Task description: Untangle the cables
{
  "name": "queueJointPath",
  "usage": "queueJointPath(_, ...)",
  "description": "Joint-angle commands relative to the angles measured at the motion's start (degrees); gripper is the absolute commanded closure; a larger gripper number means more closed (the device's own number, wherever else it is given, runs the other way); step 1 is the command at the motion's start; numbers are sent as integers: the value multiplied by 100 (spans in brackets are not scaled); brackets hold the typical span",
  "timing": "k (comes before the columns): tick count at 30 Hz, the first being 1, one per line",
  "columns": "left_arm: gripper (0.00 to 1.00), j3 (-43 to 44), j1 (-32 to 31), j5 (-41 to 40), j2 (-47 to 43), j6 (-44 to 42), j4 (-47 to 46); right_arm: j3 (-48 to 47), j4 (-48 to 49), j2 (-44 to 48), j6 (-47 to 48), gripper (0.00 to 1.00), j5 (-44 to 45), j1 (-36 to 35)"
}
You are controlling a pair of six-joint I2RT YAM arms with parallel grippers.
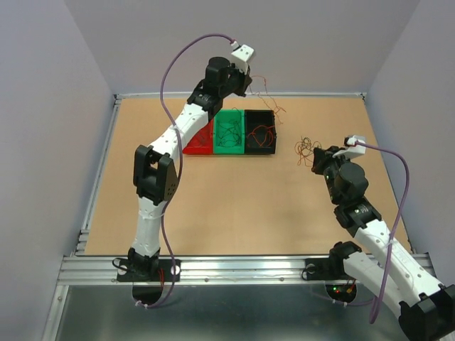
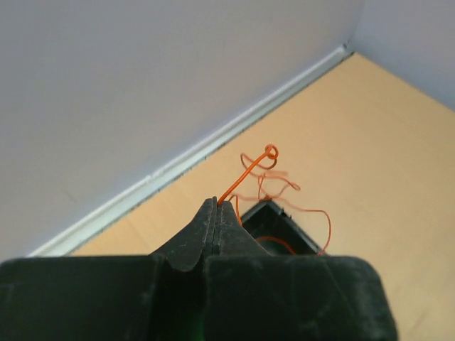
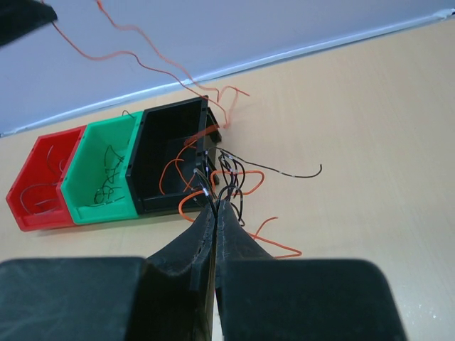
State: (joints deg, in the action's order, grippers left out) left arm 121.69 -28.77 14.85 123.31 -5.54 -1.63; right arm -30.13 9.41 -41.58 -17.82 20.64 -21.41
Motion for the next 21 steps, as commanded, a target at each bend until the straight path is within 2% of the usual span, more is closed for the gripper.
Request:
queueJointPath(1,100,-714,21,-193,-876,-360,-741,86,210,36,-19,99,142,14)
queueJointPath(3,100,-1453,39,-237,-1324,-421,-1327,78,219,-7,-28,99,107,14)
queueJointPath(6,100,-1815,30,-255,-1572,-457,-1691,60,219,-52,-54,99,54,14)
queueJointPath(10,100,-1228,30,-123,-1520,-387,-1420,33,219,-166,-98,99,27,14)
queueJointPath(17,100,353,30,395,-1099,-79,-1024,16,254,-254,-134,99,-69,5)
queueJointPath(21,100,558,30,378,-1168,-26,-1006,25,272,-254,-134,99,-87,14)
